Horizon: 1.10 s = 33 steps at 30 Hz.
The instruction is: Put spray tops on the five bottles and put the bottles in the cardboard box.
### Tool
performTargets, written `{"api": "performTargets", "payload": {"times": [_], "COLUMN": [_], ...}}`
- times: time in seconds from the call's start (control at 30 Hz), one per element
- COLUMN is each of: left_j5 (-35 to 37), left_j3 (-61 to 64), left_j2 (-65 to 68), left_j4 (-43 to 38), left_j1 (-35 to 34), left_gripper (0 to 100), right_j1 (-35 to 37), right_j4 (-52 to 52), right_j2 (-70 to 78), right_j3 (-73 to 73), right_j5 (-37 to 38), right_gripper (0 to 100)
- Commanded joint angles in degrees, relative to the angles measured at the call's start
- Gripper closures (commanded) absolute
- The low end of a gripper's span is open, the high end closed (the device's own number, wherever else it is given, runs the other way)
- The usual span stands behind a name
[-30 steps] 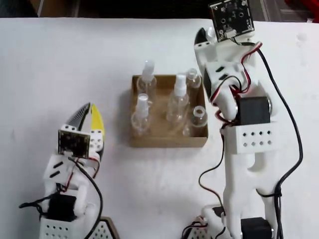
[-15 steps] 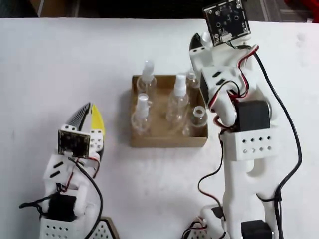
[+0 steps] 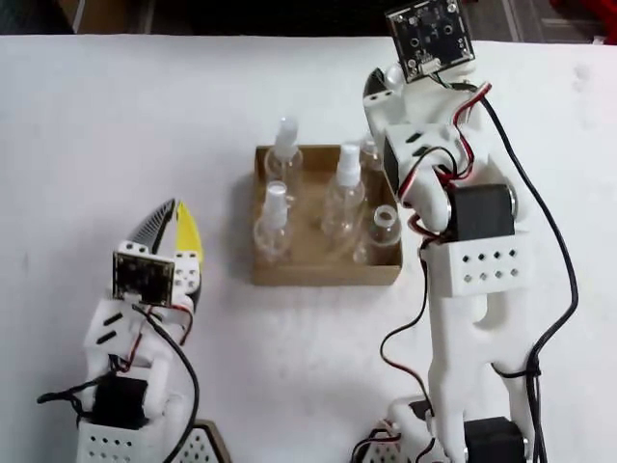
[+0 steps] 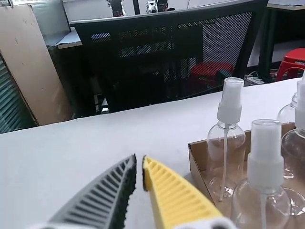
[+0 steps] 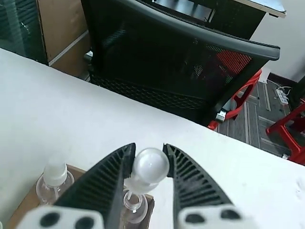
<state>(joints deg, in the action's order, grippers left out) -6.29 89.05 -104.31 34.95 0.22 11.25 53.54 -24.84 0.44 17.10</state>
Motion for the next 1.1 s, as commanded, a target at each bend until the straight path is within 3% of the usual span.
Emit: {"api": "performTargets", "payload": {"times": [0.0, 0.9, 1.07], "left_j5": [0.4, 0.4, 0.4], "left_j3": [-0.4, -0.4, -0.5], "left_j2": [-0.2, -0.2, -0.2], "left_j4": [-1.8, -1.8, -1.8], "left_j1": [-0.2, -0.2, -0.2], "left_gripper": [97, 97, 97], "right_j1": [-1.4, -2.2, -0.7], "right_j4": [-3.7, -15.1, -14.8], "right_j2": [-0.2, -0.1, -0.1], "right_j3": [2.6, 21.5, 21.5], "right_j5": [0.5, 0.7, 0.7], "right_gripper": [98.2, 98.0, 89.8]}}
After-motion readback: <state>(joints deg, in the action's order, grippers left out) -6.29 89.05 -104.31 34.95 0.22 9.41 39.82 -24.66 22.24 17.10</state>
